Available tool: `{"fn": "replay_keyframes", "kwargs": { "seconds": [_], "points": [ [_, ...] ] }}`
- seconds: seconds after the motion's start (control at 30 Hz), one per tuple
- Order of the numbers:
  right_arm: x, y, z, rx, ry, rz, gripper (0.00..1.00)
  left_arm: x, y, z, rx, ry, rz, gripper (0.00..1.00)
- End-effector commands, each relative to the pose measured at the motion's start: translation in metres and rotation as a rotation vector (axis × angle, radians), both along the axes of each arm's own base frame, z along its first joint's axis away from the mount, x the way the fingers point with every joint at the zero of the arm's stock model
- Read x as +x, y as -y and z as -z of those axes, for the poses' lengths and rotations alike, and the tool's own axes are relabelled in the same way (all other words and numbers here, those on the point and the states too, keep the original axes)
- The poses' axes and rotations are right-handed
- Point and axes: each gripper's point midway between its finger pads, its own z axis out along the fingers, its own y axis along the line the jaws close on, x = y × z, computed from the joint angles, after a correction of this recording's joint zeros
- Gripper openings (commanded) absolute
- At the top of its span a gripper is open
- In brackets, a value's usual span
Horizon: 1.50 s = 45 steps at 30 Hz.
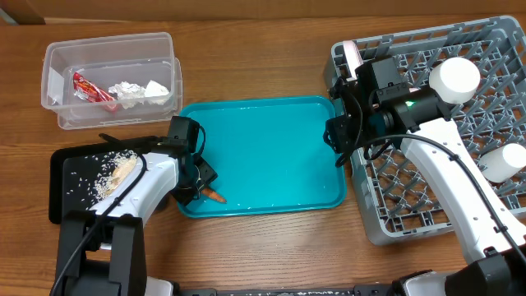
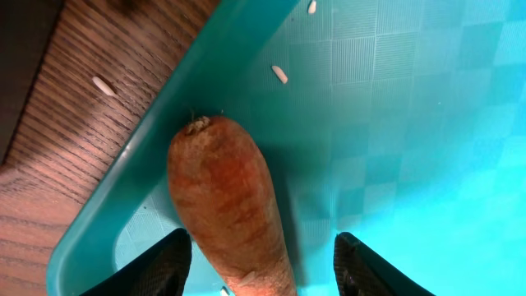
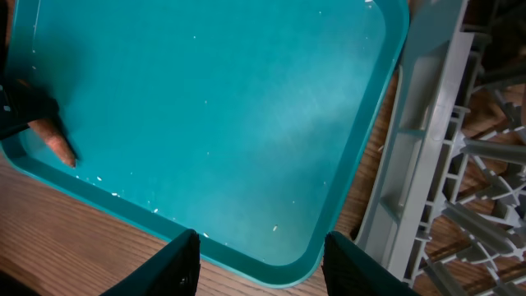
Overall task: Sort waste into correct bins and load items into the dishwasher
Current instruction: 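Reach the left gripper to the carrot on the teal tray and grasp it, then lift the carrot left and drop it onto the black tray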
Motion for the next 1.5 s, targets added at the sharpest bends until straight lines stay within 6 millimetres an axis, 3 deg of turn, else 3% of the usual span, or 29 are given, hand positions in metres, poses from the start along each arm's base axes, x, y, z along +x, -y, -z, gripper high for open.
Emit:
{"fn": "replay_keyframes", "kwargs": {
  "seconds": [0.0,0.47,0.6,0.7,0.83,1.03,1.2,1.33,1.47],
  "points": [
    [0.0,-0.001,0.0,0.006,-0.003,0.005,0.51,-0.002,-0.004,0.001,0.028,0.002,0.0,0.59],
    [0.0,-0.001,0.0,0.01,-0.009,0.022,0.51,-0.01,-0.004,0.015,0.032,-0.05,0.001,0.58],
    [0.0,-0.001,0.0,0.01,-0.009,0.022,0.51,-0.009,-0.003,0.014,0.025,-0.046,0.001,0.38],
    [-0.001,-0.001,0.0,0.009,-0.011,0.022,0.5,-0.006,-0.002,0.013,0.025,-0.038,0.002,0.35],
    [-0.001,-0.001,0.0,0.009,-0.012,0.022,0.51,0.003,-0.001,0.007,0.024,-0.013,0.02,0.23],
    [-0.001,-0.001,0.0,0.008,-0.012,0.022,0.51,0.027,0.002,-0.011,0.025,0.05,0.107,0.09],
    [-0.001,-0.001,0.0,0.008,-0.012,0.022,0.5,0.049,0.0,-0.042,0.036,0.105,0.161,0.07],
    [-0.001,-0.001,0.0,0.008,-0.012,0.022,0.51,0.064,-0.026,-0.071,0.071,0.132,0.094,0.04],
    [-0.001,-0.001,0.0,0.008,-0.012,0.022,0.5,0.069,-0.066,-0.091,0.085,0.144,-0.021,0.04]
  ]
}}
